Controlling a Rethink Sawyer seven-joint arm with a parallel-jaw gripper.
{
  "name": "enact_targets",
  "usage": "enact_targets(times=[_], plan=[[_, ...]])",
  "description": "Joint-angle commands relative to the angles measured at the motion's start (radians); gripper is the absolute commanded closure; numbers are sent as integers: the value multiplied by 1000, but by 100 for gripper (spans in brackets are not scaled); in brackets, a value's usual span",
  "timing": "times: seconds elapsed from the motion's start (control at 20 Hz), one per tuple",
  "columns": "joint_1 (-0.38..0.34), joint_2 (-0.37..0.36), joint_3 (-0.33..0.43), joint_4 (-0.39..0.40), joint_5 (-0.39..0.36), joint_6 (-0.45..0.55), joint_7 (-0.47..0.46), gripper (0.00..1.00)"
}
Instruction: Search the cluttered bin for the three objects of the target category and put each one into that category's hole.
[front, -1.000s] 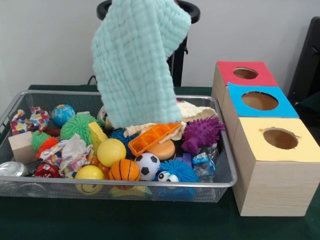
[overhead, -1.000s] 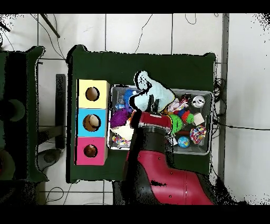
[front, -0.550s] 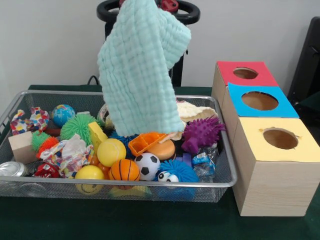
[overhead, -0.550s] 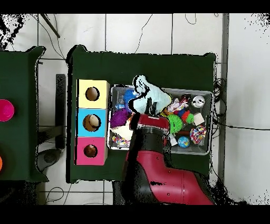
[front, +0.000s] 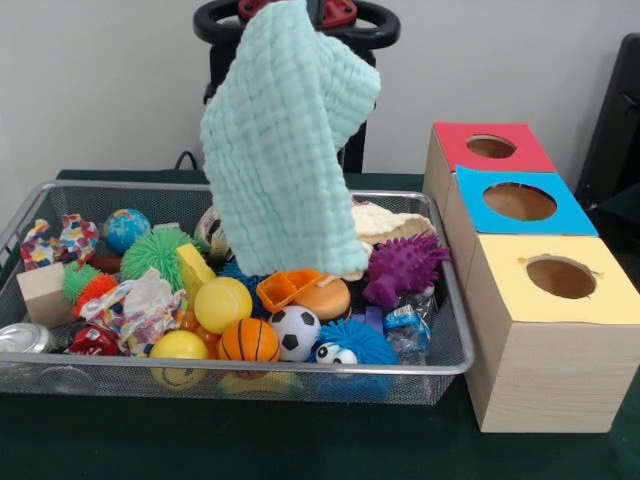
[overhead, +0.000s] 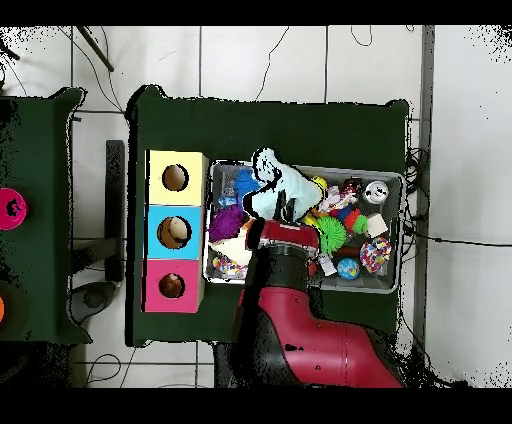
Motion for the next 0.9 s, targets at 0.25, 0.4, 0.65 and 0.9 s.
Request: enact_targets(times=[0.25,0.4,0.65,0.9], plan=[[-11,22,15,29,-17,-58,171,100],[-11,24,14,30,-16,-61,172,100],[-17,28,22,32,-17,-58,180,100],[-14,30,19,34,-9,-55,178,100]])
